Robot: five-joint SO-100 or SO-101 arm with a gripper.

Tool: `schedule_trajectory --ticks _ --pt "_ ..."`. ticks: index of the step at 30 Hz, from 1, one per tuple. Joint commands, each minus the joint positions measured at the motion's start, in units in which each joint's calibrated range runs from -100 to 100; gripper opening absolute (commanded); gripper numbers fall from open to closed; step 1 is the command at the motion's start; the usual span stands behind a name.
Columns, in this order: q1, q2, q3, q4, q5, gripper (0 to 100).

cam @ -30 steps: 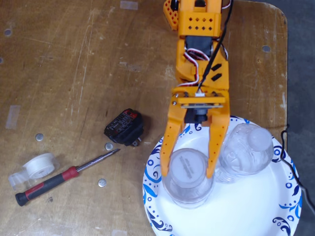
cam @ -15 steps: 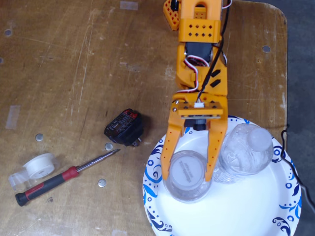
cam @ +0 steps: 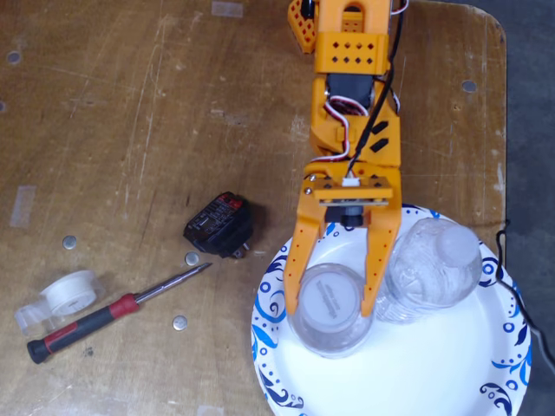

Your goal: Move the bottles to the plate

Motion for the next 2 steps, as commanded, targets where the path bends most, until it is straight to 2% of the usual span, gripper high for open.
schedule_trajectory --ticks 1,2 --pt "-0.4 0.2 1.0 0.4 -0.3 6" --pt "-0.4 0.2 1.3 0.4 -0.3 6"
